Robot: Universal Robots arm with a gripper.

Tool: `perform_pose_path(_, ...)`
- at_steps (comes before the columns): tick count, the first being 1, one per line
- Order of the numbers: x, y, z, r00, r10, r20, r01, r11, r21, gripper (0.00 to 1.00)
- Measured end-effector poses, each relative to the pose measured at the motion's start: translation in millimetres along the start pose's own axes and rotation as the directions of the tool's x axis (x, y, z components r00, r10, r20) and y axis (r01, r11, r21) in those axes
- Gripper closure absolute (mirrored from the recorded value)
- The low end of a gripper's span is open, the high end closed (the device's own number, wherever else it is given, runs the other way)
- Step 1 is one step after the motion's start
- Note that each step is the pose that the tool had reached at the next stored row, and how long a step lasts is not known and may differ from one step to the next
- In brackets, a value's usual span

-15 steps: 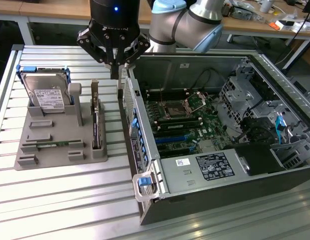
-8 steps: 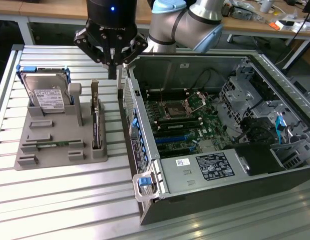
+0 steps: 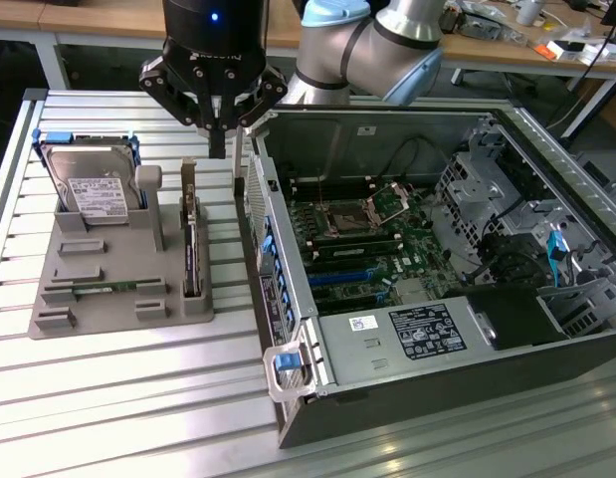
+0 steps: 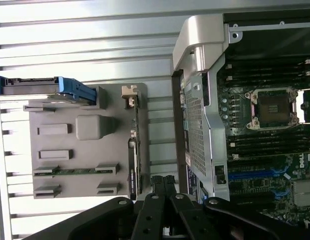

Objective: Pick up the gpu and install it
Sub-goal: 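Reach for the gpu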

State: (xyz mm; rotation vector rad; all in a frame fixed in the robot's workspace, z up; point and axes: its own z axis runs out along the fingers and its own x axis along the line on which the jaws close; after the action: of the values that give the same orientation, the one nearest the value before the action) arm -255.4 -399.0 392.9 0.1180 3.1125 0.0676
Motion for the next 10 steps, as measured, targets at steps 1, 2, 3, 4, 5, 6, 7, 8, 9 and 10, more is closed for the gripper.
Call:
perform_pose_path(1,1.1,-0.1,0.0,1.0,0.0,0.0,0.0,1.0,0.0,0.89)
perform_pose_path(2,3.4,-0.2,-0.1,1.0,0.0,-0.0001,0.0,1.0,0.0,0.89)
perform_pose_path(3,5.0,-0.4,0.0,1.0,0.0,0.0,0.0,1.0,0.0,0.89)
perform_pose_path(4,6.3,-0.5,-0.1,1.0,0.0,0.0,0.0,1.0,0.0,0.89)
perform_pose_path(5,8.2,-0.6,-0.1,1.0,0.0,0.0,0.0,1.0,0.0,0.89)
perform_pose_path(6,10.3,-0.8,-0.1,1.0,0.0,0.0,0.0,1.0,0.0,0.89)
perform_pose_path(7,13.8,-1.0,-0.2,1.0,0.0,0.0,0.0,1.0,0.0,0.89)
perform_pose_path(8,16.2,-1.2,-0.1,1.0,0.0,0.0,0.0,1.0,0.0,0.89)
perform_pose_path(9,19.3,-1.5,-0.2,1.0,0.0,0.0,0.0,1.0,0.0,0.89)
perform_pose_path(10,21.4,-1.6,-0.2,1.0,0.0,0.0,0.0,1.0,-0.0001,0.89)
